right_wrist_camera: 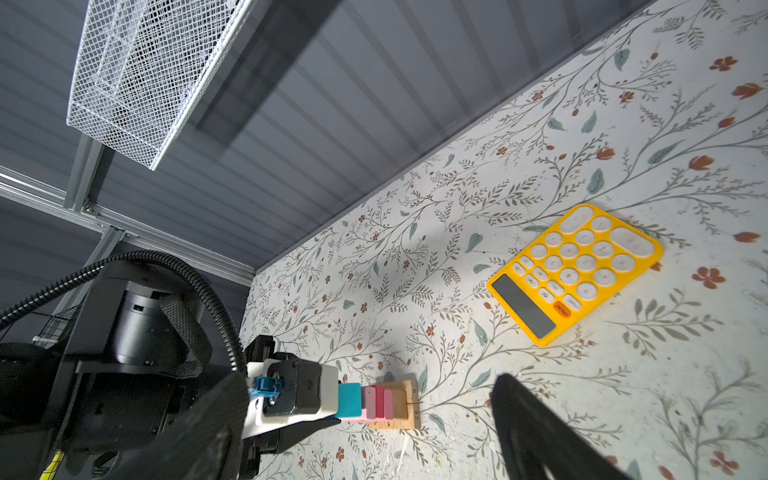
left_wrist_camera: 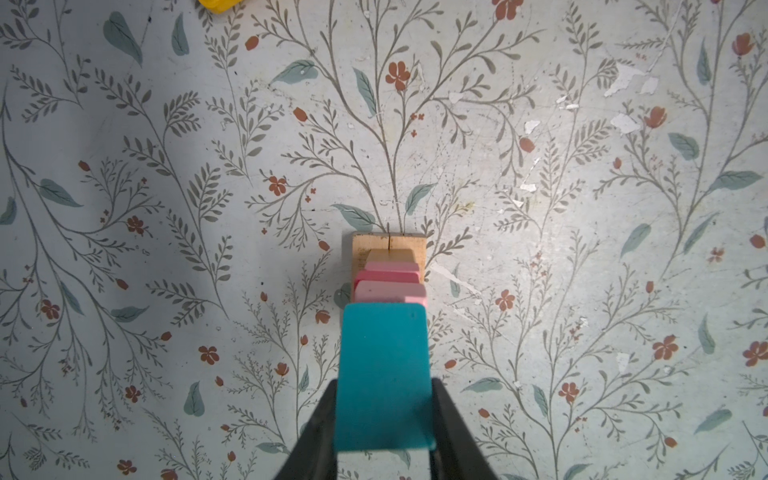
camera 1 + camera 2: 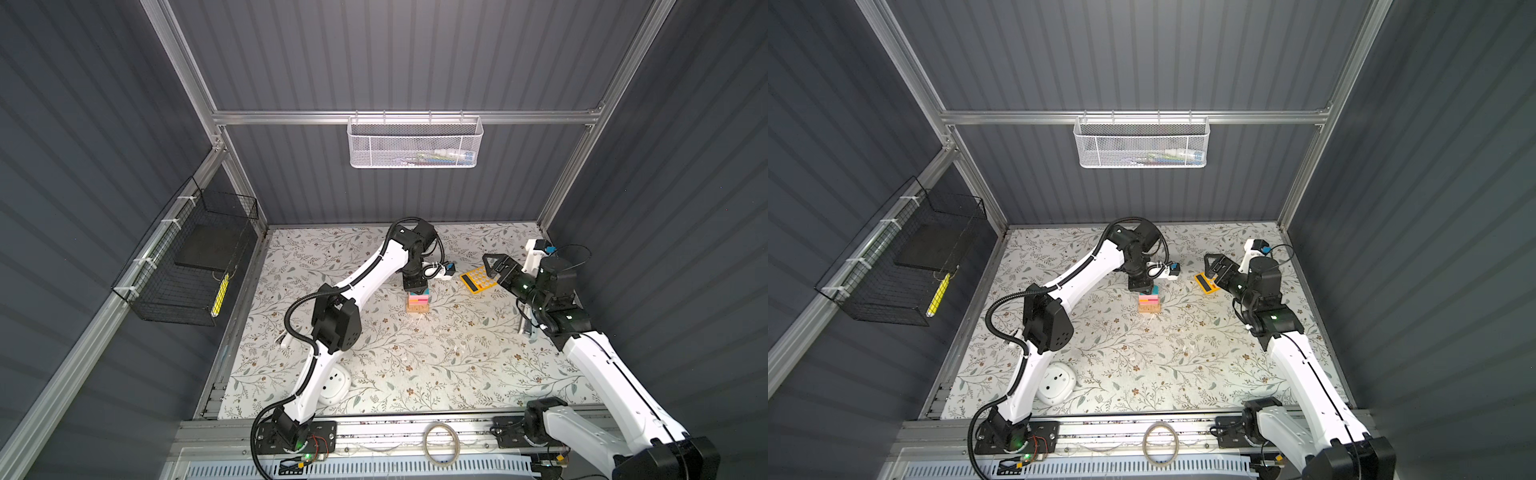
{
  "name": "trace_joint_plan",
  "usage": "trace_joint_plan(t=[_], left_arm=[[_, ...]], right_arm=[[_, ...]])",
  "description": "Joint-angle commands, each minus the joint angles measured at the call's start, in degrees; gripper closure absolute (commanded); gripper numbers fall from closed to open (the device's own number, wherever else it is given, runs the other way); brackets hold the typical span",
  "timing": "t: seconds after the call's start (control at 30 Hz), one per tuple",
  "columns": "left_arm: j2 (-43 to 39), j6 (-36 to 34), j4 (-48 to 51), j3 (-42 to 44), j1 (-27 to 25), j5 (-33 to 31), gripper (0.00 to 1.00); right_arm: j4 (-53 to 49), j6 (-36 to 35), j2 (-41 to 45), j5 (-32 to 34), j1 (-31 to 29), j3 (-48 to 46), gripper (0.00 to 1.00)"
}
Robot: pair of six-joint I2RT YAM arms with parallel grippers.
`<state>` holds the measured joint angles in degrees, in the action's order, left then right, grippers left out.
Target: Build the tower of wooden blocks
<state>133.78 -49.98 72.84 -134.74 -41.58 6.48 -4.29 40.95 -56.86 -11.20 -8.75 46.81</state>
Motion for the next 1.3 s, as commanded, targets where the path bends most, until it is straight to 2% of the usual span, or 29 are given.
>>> trace_joint_plan(t=[0.0,0.87,1.27], left_arm=[[1.5,-2.4,2.1,-0.6,0.1,0.2,0.67],[1.8,-3.0,2.8,0.3,0.2,0.2,0.60],[2.1,-2.9,2.5,0.3,0.1,-0.2,0.53]], right_arm=[[0.8,0.2,-0.4,-0.4,0.4,-0.6,0.07],[1.7,0.8,-1.6,-1.6,0.6,-0.6,0.07],[2.1,0.9,-2.1,-1.9,0.6,-0.6,0.07]])
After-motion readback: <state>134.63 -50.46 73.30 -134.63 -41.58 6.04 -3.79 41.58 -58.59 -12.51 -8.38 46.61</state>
